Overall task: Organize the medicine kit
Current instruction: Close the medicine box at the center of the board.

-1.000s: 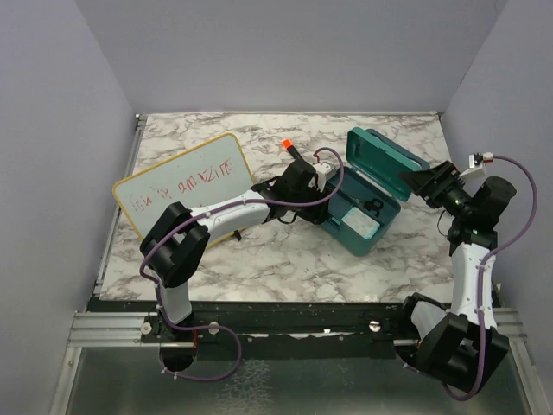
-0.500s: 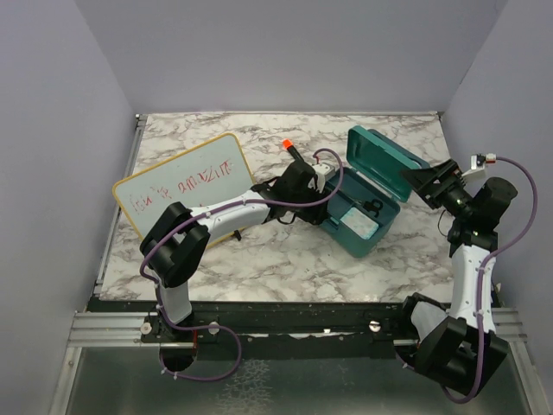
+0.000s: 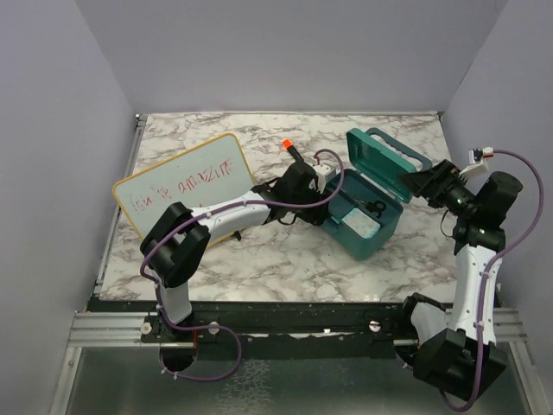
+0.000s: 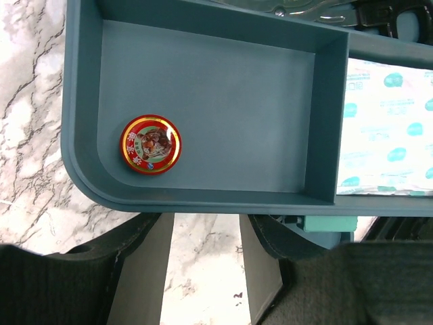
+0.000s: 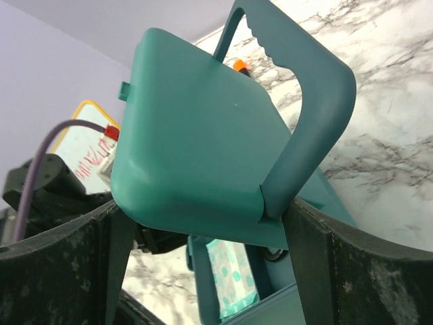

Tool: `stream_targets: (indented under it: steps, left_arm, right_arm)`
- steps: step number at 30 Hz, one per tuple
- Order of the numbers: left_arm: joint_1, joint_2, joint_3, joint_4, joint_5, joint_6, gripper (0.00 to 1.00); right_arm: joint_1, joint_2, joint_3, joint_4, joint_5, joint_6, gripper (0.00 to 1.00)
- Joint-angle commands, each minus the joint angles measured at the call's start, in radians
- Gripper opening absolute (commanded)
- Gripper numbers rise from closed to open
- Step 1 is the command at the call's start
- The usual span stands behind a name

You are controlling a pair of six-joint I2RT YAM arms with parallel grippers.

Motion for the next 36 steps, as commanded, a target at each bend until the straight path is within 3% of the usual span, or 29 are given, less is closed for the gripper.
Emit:
stream_targets:
  steps: [1, 9, 14, 19, 24, 27, 36]
  left_arm:
    - [-0.010, -0.036, -0.004, 0.043, 0.017, -0.011, 0.45]
    - [-0.019, -0.042, -0.016, 0.050, 0.009, -0.019, 0.45]
    - [-0.032, -0.041, -0.044, 0.062, -0.012, -0.013, 0.45]
    - [-0.033, -0.013, -0.031, 0.055, -0.011, -0.021, 0.45]
    - [-0.039, -0.033, -0.043, 0.062, -0.023, -0.016, 0.45]
    - [-0.045, -0.046, -0.058, 0.054, -0.064, -0.002, 0.45]
    - [-0.047, -0.142, -0.115, 0.051, -0.129, -0.117, 0.45]
  right_arm:
    - [0.008, -0.022, 0.051, -0.014, -0.009, -0.225, 0.91]
    - [0.078, 0.048, 0.141, -0.133, -0.034, -0.457, 0.98]
    - [0.100, 0.131, 0.263, -0.302, -0.054, -0.628, 0.98]
    - [0.115, 0.096, 0.207, -0.313, -0.097, -0.686, 1.00]
    - [0.140, 0.062, 0.189, -0.385, -0.069, -0.825, 1.00]
    - [0.141, 0.035, 0.182, -0.461, -0.139, -0.947, 1.00]
    - [0.141, -0.008, 0.173, -0.594, -0.014, -1.075, 1.00]
